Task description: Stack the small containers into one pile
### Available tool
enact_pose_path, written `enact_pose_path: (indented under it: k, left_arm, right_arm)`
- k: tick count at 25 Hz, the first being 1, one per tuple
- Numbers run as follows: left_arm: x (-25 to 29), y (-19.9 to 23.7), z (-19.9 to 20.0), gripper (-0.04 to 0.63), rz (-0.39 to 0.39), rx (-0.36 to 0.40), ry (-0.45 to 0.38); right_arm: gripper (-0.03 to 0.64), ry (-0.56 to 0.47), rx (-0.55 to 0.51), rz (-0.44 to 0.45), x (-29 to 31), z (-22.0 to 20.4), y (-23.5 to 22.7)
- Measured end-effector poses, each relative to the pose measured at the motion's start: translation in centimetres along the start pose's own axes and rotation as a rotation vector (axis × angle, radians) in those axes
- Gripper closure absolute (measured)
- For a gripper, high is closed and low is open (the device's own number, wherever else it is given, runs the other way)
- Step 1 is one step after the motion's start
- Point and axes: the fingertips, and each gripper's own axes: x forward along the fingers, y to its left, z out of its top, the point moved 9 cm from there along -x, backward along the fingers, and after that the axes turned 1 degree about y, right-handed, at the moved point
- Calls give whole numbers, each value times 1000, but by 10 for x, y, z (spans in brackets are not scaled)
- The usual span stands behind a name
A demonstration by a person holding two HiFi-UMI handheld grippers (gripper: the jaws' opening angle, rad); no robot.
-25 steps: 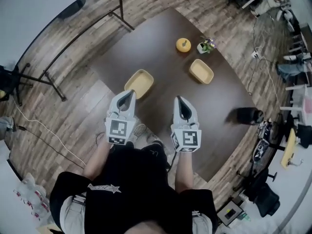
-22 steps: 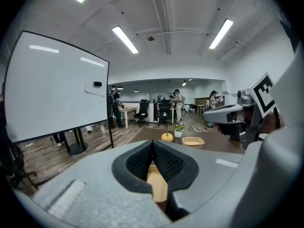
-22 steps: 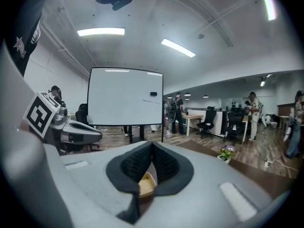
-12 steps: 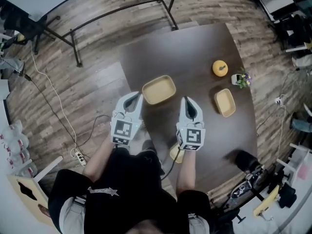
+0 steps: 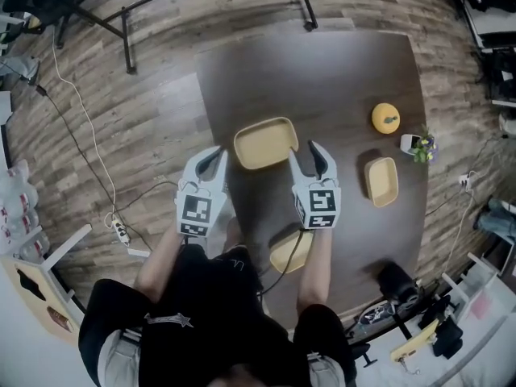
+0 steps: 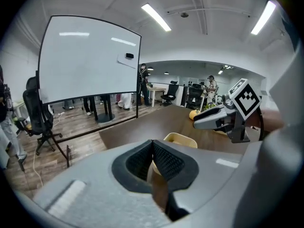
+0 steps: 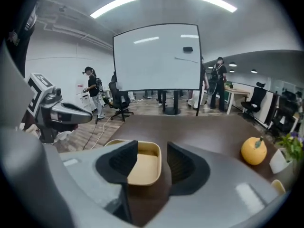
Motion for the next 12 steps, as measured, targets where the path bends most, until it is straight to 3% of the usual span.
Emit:
enact_pose_path:
  k: [12]
  left_arm:
    - [14,3,-36,584,48,-67,72]
  right_arm:
    - [410,178,-26,94,62,-32,-19]
